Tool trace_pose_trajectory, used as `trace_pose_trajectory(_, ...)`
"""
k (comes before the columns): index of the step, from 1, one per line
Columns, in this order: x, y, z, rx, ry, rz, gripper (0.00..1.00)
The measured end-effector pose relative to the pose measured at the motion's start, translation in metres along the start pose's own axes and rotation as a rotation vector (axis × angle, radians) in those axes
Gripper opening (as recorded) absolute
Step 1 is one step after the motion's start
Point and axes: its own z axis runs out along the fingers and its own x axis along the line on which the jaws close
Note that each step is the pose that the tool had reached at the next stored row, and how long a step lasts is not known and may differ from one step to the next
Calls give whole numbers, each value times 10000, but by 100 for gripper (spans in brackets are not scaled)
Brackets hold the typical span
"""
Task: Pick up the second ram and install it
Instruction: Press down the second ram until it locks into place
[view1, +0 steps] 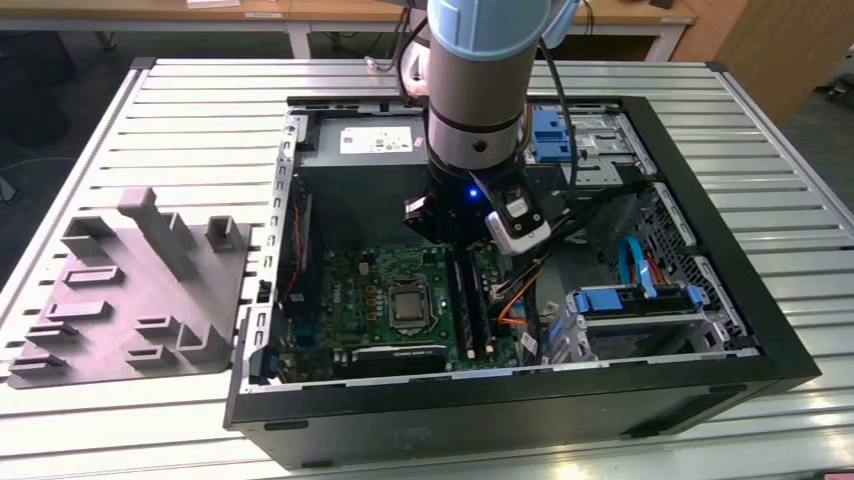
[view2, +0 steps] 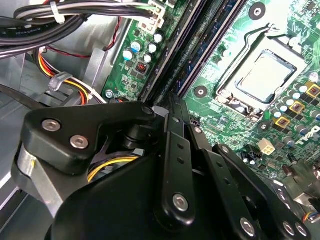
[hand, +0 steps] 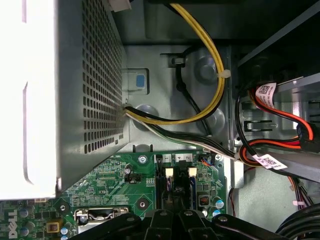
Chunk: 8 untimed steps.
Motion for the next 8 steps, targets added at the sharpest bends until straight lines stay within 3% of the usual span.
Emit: trace_pose_trajectory(8,0,0,4,-3,0,1,10)
